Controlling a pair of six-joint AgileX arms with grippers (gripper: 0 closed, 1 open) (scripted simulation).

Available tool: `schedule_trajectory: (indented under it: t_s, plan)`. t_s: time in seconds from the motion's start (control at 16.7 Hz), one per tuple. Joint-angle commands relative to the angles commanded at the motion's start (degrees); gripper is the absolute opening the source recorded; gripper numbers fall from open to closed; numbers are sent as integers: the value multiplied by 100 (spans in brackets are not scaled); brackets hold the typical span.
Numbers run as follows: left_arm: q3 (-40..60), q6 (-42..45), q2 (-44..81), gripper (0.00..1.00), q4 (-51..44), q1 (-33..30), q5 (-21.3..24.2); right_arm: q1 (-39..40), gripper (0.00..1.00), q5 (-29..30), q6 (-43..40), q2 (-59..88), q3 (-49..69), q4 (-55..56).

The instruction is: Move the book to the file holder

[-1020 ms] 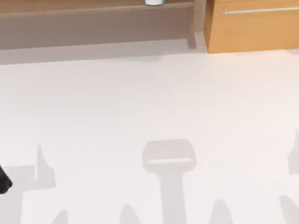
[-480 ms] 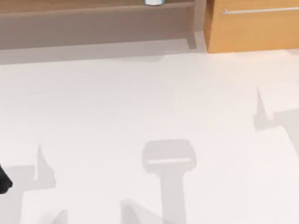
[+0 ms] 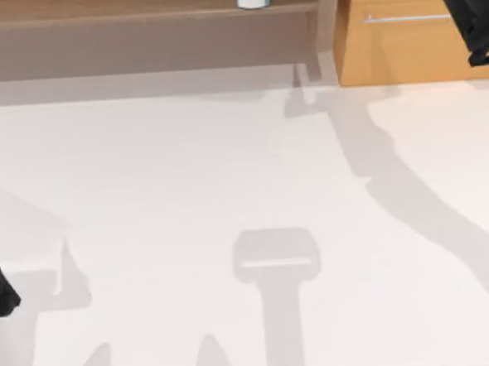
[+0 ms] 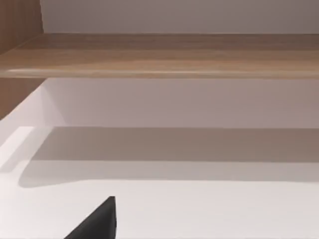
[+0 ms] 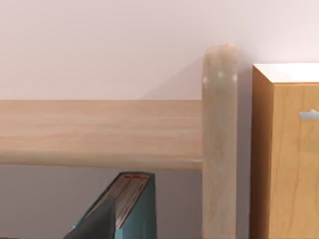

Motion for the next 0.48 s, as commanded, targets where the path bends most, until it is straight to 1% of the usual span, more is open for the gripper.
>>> schedule_trajectory:
  t_s: [0.24,0.48]
  plan:
    - [0,0,0,100,0,0,0,514,100,774,47,2354,1597,295]
    - [0,0,0,100,0,0,0,669,100,1411,109,3926,2698,316]
